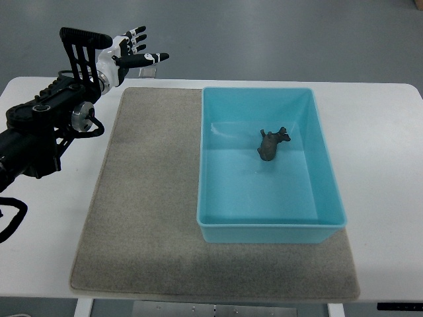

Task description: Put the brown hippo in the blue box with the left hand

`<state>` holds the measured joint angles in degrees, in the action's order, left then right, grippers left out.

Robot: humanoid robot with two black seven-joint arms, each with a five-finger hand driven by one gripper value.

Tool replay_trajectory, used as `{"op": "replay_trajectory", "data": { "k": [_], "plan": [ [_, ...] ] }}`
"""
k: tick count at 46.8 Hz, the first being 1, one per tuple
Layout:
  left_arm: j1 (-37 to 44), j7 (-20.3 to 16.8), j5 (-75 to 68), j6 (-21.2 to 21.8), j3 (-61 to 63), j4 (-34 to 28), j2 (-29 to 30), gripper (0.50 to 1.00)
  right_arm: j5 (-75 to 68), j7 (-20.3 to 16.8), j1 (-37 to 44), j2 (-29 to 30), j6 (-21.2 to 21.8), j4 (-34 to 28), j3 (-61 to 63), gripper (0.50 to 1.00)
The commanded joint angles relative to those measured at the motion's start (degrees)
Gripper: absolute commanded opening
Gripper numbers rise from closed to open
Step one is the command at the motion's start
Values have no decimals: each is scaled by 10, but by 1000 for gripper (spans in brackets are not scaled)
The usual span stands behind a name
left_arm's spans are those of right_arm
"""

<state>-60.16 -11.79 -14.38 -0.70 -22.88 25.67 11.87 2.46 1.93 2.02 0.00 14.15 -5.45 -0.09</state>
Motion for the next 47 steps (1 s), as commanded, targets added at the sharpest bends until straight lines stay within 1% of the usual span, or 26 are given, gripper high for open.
{"op": "replay_trajectory", "data": {
  "k": [1,6,14,20,22,47],
  "plan": [
    [11,-1,11,0,-22,0,-4,996,0,0,0,0,0,0,0,936],
    [25,-5,30,-14,-62,3,-6,999,0,0,0,0,0,0,0,936],
    [46,-37,38,-84,-112,0,-6,999,0,0,0,0,0,0,0,936],
    [56,-42,38,-127,-118,0,-6,1000,0,0,0,0,0,0,0,936],
    [58,-42,38,-135,-119,0,-6,1000,0,0,0,0,0,0,0,936],
    [59,-44,37,-131,-122,0,-12,999,0,0,0,0,0,0,0,936]
  ]
}}
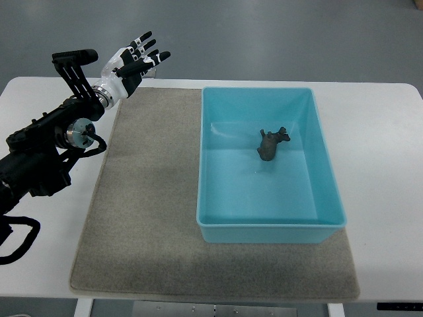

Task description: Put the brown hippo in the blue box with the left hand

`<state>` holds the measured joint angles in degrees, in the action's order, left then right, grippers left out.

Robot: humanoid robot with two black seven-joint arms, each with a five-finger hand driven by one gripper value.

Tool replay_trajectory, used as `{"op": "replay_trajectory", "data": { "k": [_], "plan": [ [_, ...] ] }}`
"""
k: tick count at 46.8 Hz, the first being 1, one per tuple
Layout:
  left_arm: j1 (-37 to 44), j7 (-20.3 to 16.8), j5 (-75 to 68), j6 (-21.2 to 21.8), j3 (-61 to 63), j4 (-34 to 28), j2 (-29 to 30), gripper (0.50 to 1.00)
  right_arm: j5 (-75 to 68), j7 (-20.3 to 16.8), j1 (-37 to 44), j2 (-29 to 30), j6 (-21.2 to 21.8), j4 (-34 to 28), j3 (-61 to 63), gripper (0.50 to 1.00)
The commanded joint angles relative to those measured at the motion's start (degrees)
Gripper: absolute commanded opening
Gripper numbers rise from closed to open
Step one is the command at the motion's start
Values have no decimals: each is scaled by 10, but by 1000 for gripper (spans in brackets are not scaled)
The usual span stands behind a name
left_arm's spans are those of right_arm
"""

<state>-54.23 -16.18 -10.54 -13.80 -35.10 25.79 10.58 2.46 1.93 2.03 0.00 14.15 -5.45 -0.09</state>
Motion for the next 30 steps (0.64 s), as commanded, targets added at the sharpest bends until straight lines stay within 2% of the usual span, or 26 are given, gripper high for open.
{"op": "replay_trajectory", "data": {
  "k": [1,23,30],
  "plan": [
    [0,0,-1,0,0,-1,1,999,0,0,0,0,0,0,0,936],
    [10,-2,-1,2,-33,-2,0,999,-3,0,0,0,0,0,3,936],
    [11,-2,-1,2,-37,-2,0,999,1,-2,-1,0,5,-41,4,936]
  ]
}}
